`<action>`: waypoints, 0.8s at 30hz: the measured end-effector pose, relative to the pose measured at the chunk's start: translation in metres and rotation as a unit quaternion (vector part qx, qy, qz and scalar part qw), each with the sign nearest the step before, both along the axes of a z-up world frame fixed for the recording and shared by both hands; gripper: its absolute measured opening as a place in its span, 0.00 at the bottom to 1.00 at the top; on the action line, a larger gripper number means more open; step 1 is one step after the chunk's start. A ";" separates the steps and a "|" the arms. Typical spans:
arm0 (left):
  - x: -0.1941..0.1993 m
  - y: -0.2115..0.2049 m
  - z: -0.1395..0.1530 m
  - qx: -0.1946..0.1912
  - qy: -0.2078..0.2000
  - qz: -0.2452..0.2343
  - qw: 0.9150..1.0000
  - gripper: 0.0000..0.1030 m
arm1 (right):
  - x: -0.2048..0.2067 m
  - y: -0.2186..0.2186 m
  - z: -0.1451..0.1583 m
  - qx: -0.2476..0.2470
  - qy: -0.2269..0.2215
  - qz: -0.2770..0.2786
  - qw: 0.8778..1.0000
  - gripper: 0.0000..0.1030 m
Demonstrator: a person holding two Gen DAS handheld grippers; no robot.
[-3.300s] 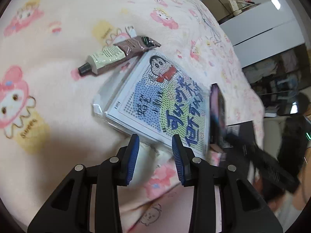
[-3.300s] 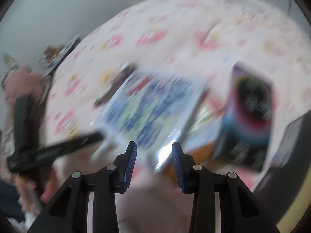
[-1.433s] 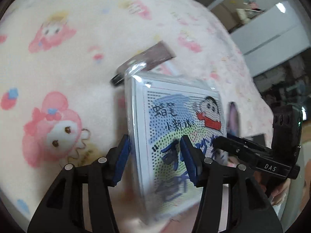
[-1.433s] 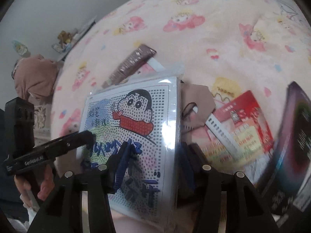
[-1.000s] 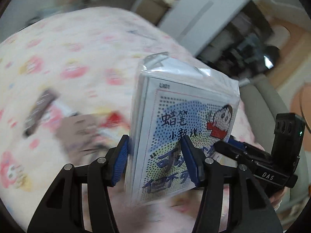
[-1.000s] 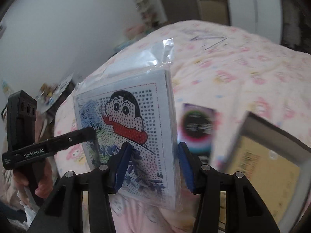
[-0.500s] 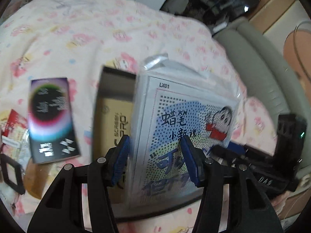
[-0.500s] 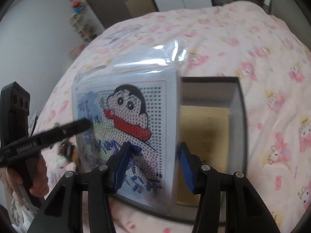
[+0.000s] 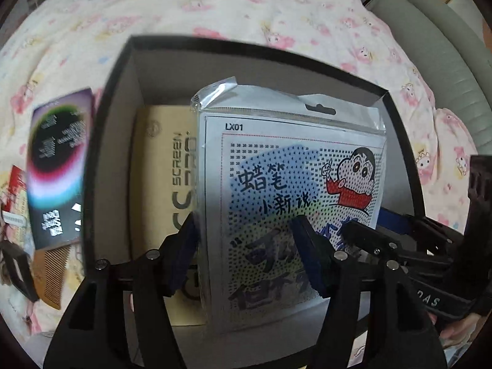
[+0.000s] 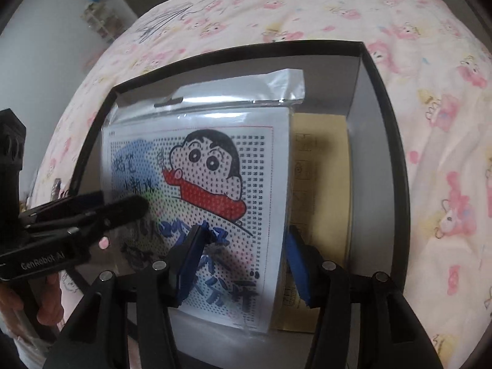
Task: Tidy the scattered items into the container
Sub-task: 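Lower the pack into the black box beside the GLASS PRO box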
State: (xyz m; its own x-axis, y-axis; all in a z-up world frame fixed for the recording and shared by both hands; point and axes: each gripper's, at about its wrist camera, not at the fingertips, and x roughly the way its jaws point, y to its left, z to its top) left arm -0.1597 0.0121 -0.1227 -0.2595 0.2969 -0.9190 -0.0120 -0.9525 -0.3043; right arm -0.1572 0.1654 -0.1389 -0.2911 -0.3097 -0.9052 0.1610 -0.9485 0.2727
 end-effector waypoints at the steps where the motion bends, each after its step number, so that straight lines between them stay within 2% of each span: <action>1: -0.003 -0.005 -0.007 0.014 -0.015 0.008 1.000 0.63 | 0.002 -0.005 0.000 0.010 0.003 0.001 1.000 0.48; 3: -0.010 -0.010 -0.017 0.024 -0.036 0.018 0.999 0.63 | 0.011 -0.018 0.000 0.035 0.010 0.006 0.999 0.47; 6: -0.007 -0.009 -0.015 0.013 -0.037 0.018 0.999 0.59 | 0.016 -0.032 0.000 0.064 0.027 0.007 0.998 0.47; 12: 0.008 -0.014 -0.015 0.003 -0.027 0.054 0.998 0.54 | 0.031 -0.035 0.033 0.082 0.129 -0.023 0.988 0.45; 13: 0.008 -0.013 -0.019 0.004 -0.037 0.057 0.998 0.50 | 0.032 -0.033 0.032 0.066 0.124 -0.021 0.990 0.45; 15: 0.007 -0.015 -0.023 0.022 -0.056 0.063 0.996 0.47 | 0.021 -0.030 0.021 0.029 0.089 -0.016 0.995 0.45; 17: 0.006 -0.016 -0.027 0.078 -0.078 0.066 0.992 0.43 | 0.012 -0.025 0.007 0.003 0.053 -0.015 0.998 0.45; 19: 0.006 -0.009 -0.038 0.137 -0.113 0.051 0.983 0.38 | 0.019 -0.014 -0.006 -0.002 0.036 -0.022 0.999 0.45; 20: 0.006 -0.002 -0.039 0.134 -0.115 0.041 0.984 0.38 | 0.018 -0.013 -0.006 0.001 0.037 -0.028 0.999 0.45; 22: 0.006 0.011 -0.035 0.097 -0.101 0.020 0.990 0.41 | 0.014 -0.015 -0.003 0.011 0.049 -0.036 0.998 0.45; 24: 0.008 0.014 -0.031 0.092 -0.095 0.012 0.991 0.42 | 0.012 -0.014 0.005 0.017 0.057 -0.037 0.998 0.44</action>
